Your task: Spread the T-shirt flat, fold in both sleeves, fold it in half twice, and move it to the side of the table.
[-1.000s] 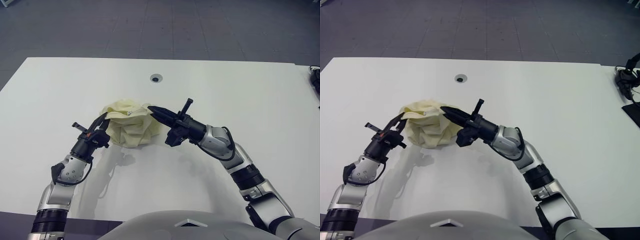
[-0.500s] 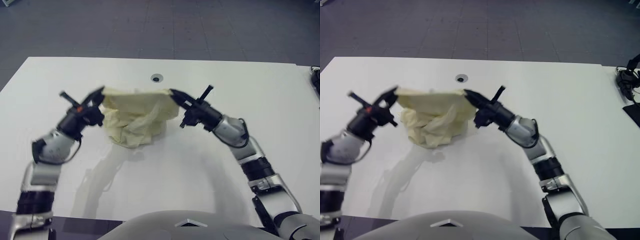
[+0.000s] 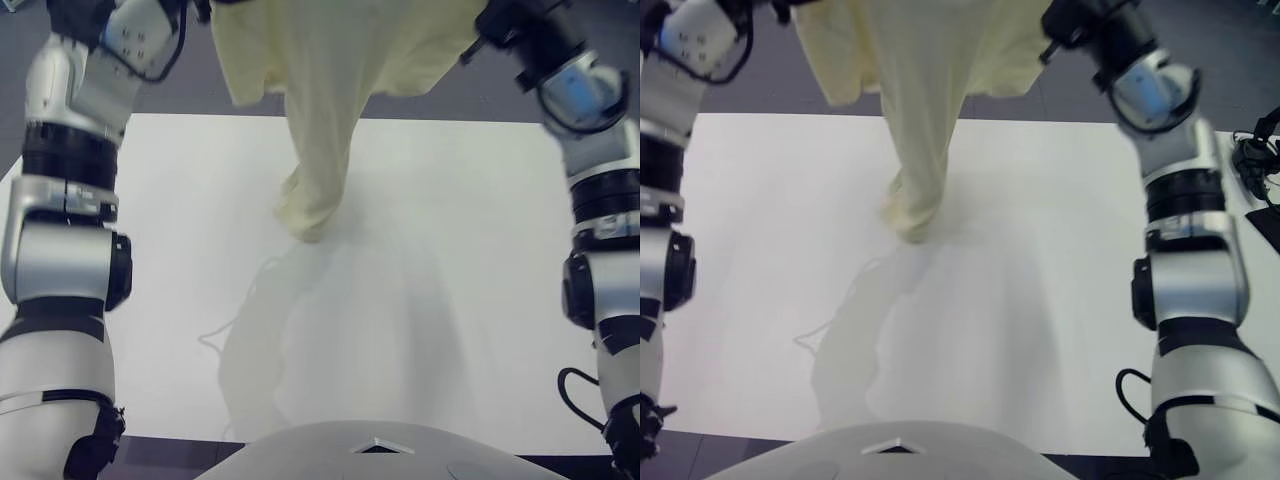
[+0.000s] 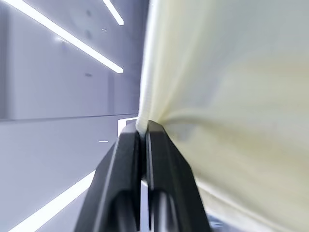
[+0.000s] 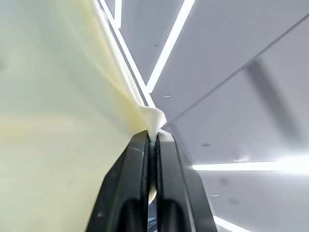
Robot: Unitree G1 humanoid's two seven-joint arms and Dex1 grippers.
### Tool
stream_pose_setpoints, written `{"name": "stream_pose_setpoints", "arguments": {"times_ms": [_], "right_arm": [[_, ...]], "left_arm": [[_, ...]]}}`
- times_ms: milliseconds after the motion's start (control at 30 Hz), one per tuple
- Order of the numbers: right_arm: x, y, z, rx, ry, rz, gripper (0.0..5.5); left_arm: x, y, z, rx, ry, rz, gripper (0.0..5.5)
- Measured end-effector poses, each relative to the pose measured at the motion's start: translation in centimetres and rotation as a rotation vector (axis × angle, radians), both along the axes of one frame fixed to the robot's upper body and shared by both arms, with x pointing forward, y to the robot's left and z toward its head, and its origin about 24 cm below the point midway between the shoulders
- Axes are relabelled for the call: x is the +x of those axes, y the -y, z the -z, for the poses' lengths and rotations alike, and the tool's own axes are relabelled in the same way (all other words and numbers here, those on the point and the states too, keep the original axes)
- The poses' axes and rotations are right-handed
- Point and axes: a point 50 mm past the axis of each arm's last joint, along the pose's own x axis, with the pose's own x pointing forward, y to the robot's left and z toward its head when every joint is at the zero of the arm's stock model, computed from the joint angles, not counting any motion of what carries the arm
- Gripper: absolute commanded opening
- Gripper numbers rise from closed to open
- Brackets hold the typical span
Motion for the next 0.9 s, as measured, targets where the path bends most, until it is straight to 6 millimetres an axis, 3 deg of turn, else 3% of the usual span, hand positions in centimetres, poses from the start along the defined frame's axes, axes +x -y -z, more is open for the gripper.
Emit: {"name": "stream_pose_setpoints", "arguments": {"times_ms": [67, 133, 233, 333, 433, 500, 600, 667, 700, 767, 833, 900], "right_arm": [[-0.5, 0.5, -1.4, -0.008, 0.056, 0.006, 0.00], [-0.7, 0.8, -1.2, -0.026, 0.059, 0.011, 0.00], [-1.0, 1.0, 0.3, -0.070, 0.035, -0.008, 0.00], [-1.7, 1.2, 3.2, -0.127, -0.051, -0.046, 0.00], [-3.3, 0.8, 8.2, -0.196, -0.213, -0.141, 0.00], [-5.2, 0.4, 12.9, -0.236, -0.390, -0.223, 0.00], [-9.6, 0.1, 19.5, -0.259, -0.722, -0.359, 0.00], [-13.1, 0.3, 22.2, -0.262, -0.956, -0.445, 0.00], [-14.6, 0.5, 22.7, -0.263, -1.058, -0.488, 0.00], [-16.5, 0.4, 21.8, -0.261, -1.188, -0.579, 0.00], [-17.5, -0.5, 19.6, -0.258, -1.229, -0.690, 0.00], [-19.1, -1.5, 19.0, -0.278, -1.304, -0.785, 0.00]], "left_arm": [[-0.1, 0.5, -1.1, 0.070, 0.082, -0.014, 0.03], [0.1, 0.7, -0.5, 0.143, 0.107, -0.021, 0.03], [-0.1, 0.4, 1.6, 0.253, 0.110, -0.015, 0.03], [-1.0, -0.2, 4.6, 0.333, 0.057, 0.021, 0.03], [-3.2, -0.4, 10.2, 0.412, -0.094, 0.116, 0.03], [-5.5, -0.3, 15.2, 0.433, -0.250, 0.198, 0.03], [-10.7, 0.1, 22.5, 0.419, -0.518, 0.335, 0.03], [-15.2, 0.4, 25.9, 0.391, -0.701, 0.418, 0.03], [-17.3, 0.5, 26.9, 0.382, -0.778, 0.454, 0.03], [-20.5, 0.5, 26.8, 0.383, -0.877, 0.501, 0.03], [-21.8, 0.1, 25.0, 0.394, -0.894, 0.498, 0.03], [-22.9, 0.0, 24.3, 0.408, -0.932, 0.495, 0.03]]}}
